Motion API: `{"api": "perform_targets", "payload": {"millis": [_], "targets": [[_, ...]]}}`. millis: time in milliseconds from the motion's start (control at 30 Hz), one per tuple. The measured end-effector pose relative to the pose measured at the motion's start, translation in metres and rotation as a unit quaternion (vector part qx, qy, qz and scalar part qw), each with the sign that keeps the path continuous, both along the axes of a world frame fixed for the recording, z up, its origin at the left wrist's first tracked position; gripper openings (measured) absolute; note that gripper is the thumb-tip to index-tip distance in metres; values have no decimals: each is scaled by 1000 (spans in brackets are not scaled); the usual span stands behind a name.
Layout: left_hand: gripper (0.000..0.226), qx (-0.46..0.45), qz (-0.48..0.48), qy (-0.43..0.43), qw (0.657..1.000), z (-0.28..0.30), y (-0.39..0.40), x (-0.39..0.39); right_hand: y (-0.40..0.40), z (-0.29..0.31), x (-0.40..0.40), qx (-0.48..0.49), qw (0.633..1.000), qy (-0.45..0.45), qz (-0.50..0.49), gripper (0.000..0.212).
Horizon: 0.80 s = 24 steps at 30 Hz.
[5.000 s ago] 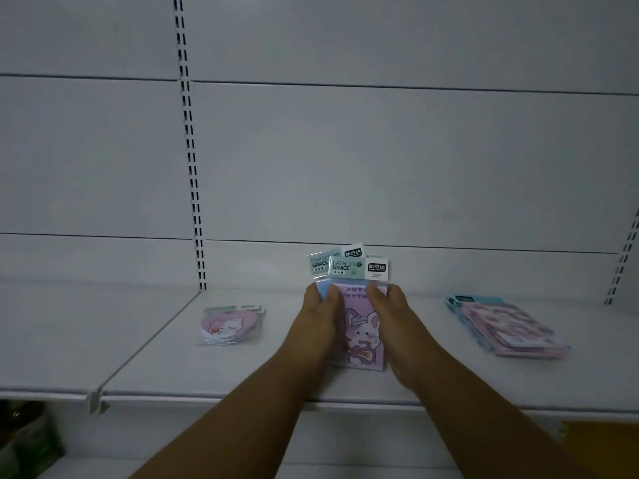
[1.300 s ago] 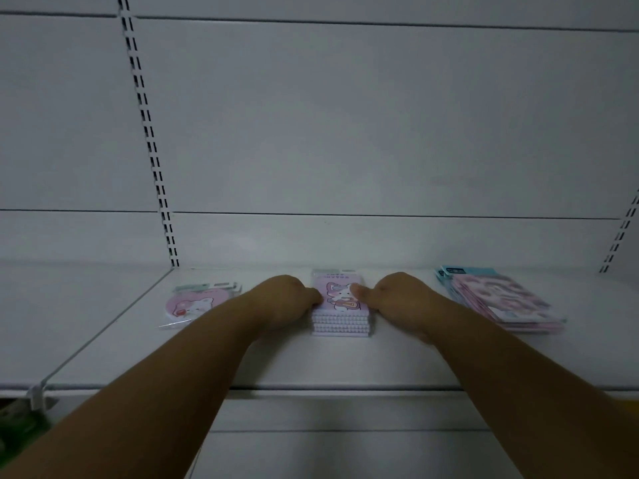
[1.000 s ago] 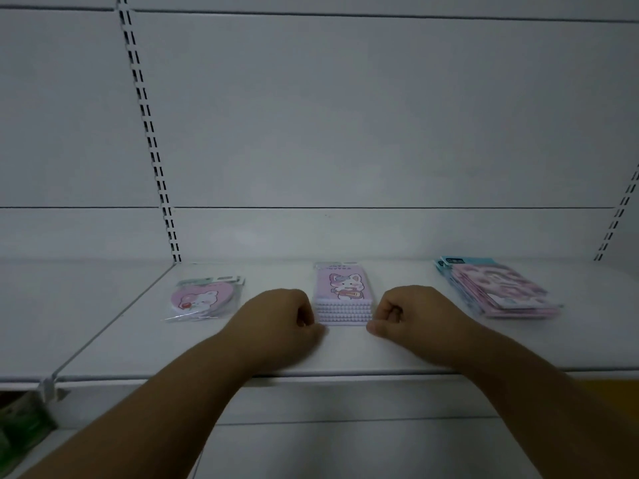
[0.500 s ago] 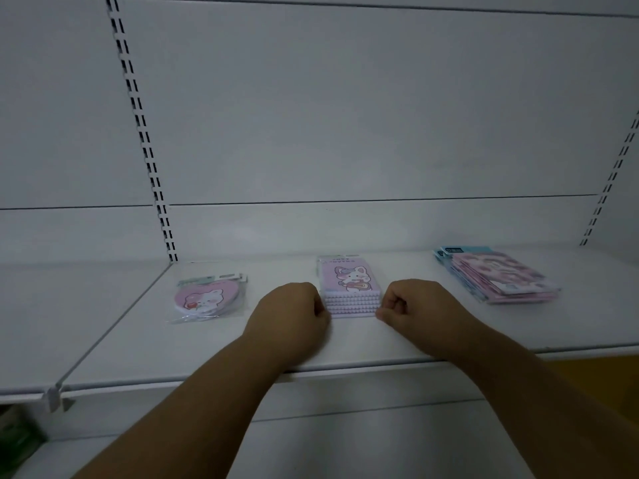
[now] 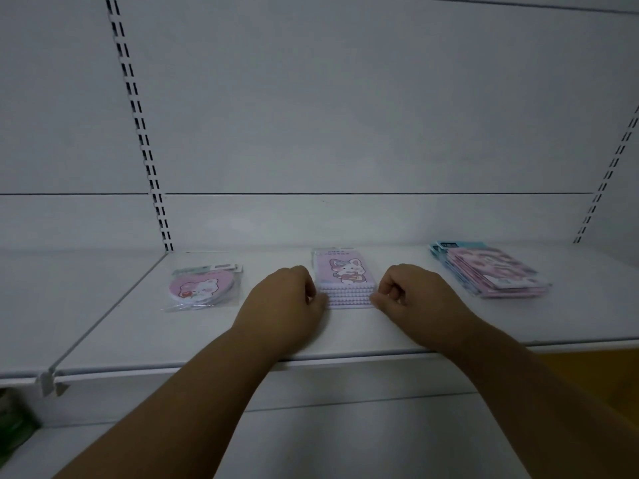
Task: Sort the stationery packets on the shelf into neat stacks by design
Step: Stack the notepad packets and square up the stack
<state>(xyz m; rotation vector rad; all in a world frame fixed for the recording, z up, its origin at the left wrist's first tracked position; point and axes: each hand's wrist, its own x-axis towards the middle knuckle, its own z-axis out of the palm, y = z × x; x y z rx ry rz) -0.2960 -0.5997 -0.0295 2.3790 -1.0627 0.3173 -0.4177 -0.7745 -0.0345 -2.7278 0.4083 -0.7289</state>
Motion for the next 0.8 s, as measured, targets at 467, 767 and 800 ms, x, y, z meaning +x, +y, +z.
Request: {"api": "perform_targets", "payload": {"millis": [467, 767, 800], "targets": [[19, 0, -1, -8, 1000, -4, -3, 1, -1, -3, 2, -7, 1000, 3, 8, 17], [21, 23, 6, 11, 1000, -5, -3, 1, 0, -3, 3, -1, 1000, 28, -4, 16], [22, 29, 6, 9, 1000, -5, -4, 1, 0, -2, 4, 6, 999, 37, -7, 16]]}}
